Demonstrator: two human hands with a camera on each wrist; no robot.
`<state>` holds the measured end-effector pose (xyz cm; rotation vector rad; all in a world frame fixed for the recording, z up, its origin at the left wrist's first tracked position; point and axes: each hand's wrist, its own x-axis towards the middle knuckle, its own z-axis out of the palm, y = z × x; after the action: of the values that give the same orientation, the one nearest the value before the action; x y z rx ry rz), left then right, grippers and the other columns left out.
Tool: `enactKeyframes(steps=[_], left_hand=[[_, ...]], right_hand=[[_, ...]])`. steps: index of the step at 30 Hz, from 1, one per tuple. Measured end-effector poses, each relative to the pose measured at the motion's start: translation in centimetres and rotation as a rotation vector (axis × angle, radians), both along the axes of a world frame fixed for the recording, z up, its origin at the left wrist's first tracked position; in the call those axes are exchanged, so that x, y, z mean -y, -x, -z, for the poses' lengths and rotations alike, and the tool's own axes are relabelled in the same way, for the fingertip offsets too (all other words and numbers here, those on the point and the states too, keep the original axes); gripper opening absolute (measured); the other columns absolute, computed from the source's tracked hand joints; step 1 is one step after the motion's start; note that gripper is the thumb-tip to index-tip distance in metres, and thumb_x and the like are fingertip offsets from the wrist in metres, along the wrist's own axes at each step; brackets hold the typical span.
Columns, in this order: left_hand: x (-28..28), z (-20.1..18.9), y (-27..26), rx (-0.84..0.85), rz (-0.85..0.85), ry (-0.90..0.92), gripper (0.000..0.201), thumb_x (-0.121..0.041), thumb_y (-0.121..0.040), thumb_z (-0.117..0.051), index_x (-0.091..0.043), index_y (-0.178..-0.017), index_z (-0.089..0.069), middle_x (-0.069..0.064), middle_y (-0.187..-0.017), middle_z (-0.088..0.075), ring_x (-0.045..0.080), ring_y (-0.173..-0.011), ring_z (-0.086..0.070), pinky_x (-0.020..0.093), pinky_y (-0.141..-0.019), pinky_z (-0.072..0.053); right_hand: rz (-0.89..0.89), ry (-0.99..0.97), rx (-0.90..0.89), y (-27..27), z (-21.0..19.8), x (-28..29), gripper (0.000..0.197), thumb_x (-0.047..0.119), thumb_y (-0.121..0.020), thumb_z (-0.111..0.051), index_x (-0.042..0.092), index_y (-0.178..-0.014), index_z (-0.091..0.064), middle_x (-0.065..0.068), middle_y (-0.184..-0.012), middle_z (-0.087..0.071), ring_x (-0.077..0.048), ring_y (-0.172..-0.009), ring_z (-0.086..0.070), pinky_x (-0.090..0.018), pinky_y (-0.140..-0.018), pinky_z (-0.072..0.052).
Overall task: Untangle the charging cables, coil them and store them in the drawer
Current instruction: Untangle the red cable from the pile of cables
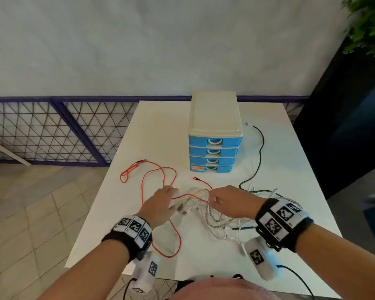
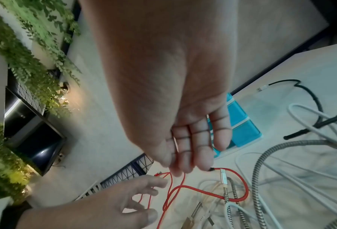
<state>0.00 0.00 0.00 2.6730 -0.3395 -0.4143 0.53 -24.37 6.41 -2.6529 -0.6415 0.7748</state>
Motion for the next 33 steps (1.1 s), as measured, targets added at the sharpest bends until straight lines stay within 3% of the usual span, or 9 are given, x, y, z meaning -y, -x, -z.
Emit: enactKeyframes(steps=[3, 7, 11, 14, 17, 21, 26, 29, 33], left_hand=[[1.5, 1.0, -0.8, -0.071, 0.061, -0.092, 0.052, -0.032, -0.092, -0.051, -0.017, -0.140, -0.037, 0.001, -0.143, -0.041, 0.022, -0.131, -0.040, 0.041, -0.103, -0.038], [2.3, 1.0, -1.8, -0.033, 0.056, -0.054, 0.020, -0.027, -0.095, -0.045, -0.014, -0.102, -0.058, 0.007, -0.099, -0.065, 0.025, -0.092, -0.061, 0.031, -0.073, -0.042], [1.9, -0.4, -2.9, 0.022, 0.014, 0.226, 0.016, -0.022, -0.095, -0.049, -0.024, -0.080, -0.053, -0.006, -0.071, -0.059, 0.006, -0.065, -0.054, 0.024, -0.063, -0.041], [1.6, -1.4, -3.4, 0.045, -0.014, 0.375, 0.016, -0.015, -0.093, -0.053, -0.023, -0.079, -0.054, -0.010, -0.058, -0.052, 0.000, -0.055, -0.050, 0.014, -0.054, -0.033], [1.0, -1.7, -3.9, 0.013, -0.071, 0.433, 0.014, -0.020, -0.094, -0.052, -0.018, -0.080, -0.057, -0.008, -0.057, -0.050, 0.003, -0.053, -0.045, 0.018, -0.054, -0.033], [-0.5, -1.4, -4.5, -0.058, -0.091, 0.423, 0.028, -0.033, -0.097, -0.046, -0.016, -0.081, -0.061, -0.007, -0.058, -0.048, 0.006, -0.053, -0.042, 0.022, -0.055, -0.034], [-4.0, -0.2, -6.4, -0.168, -0.310, 0.427, 0.050, -0.047, -0.097, -0.035, -0.010, -0.074, -0.060, -0.001, -0.056, -0.048, 0.017, -0.052, -0.045, 0.031, -0.057, -0.039], [-6.1, 0.2, -8.1, -0.148, -0.495, 0.394, 0.038, -0.032, -0.099, -0.039, -0.009, -0.075, -0.058, 0.002, -0.053, -0.052, 0.017, -0.045, -0.047, 0.029, -0.052, -0.043], [-7.7, 0.7, -10.7, -0.080, -0.707, 0.243, 0.011, -0.013, -0.093, -0.040, -0.010, -0.099, -0.048, 0.011, -0.062, -0.063, 0.020, -0.044, -0.058, 0.026, -0.046, -0.044]], right_hand=[[-0.003, -0.031, 0.049, -0.9, 0.1, -1.1, 0.024, 0.024, -0.098, -0.040, 0.020, -0.108, -0.062, -0.002, -0.109, -0.064, -0.021, -0.099, -0.057, -0.035, -0.086, -0.047], [0.001, -0.079, 0.015, -1.9, 0.6, -2.2, 0.036, 0.017, -0.098, -0.042, 0.017, -0.133, -0.050, -0.006, -0.136, -0.052, -0.022, -0.123, -0.050, -0.036, -0.103, -0.040], [0.018, -0.159, -0.007, -3.2, 0.8, -3.6, 0.045, 0.027, -0.101, -0.043, 0.016, -0.143, -0.037, -0.007, -0.134, -0.055, -0.023, -0.123, -0.052, -0.032, -0.101, -0.040], [0.013, -0.158, -0.010, -4.5, 0.7, -4.7, 0.043, 0.036, -0.101, -0.043, 0.011, -0.136, -0.048, -0.008, -0.119, -0.063, -0.023, -0.110, -0.057, -0.026, -0.086, -0.041], [-0.042, -0.163, -0.005, -5.7, 0.9, -5.5, 0.038, 0.036, -0.101, -0.041, 0.005, -0.108, -0.063, -0.001, -0.085, -0.058, -0.021, -0.084, -0.052, -0.027, -0.067, -0.037], [0.005, -0.153, 0.041, -7.5, 0.8, -5.0, 0.028, 0.025, -0.100, -0.043, 0.016, -0.105, -0.069, 0.003, -0.099, -0.060, -0.015, -0.093, -0.054, -0.028, -0.077, -0.039], [0.137, 0.021, 0.144, -9.2, 2.0, -2.6, 0.026, 0.018, -0.098, -0.041, 0.020, -0.103, -0.066, 0.002, -0.113, -0.062, -0.021, -0.104, -0.058, -0.035, -0.088, -0.048], [0.227, 0.085, 0.188, -9.3, 3.3, -1.1, 0.023, 0.016, -0.094, -0.043, 0.024, -0.101, -0.064, 0.002, -0.112, -0.063, -0.021, -0.100, -0.060, -0.032, -0.083, -0.049], [0.142, 0.041, 0.146, -8.6, 3.3, -1.1, 0.024, 0.021, -0.098, -0.040, 0.025, -0.104, -0.064, 0.003, -0.111, -0.062, -0.020, -0.101, -0.060, -0.035, -0.087, -0.049]])
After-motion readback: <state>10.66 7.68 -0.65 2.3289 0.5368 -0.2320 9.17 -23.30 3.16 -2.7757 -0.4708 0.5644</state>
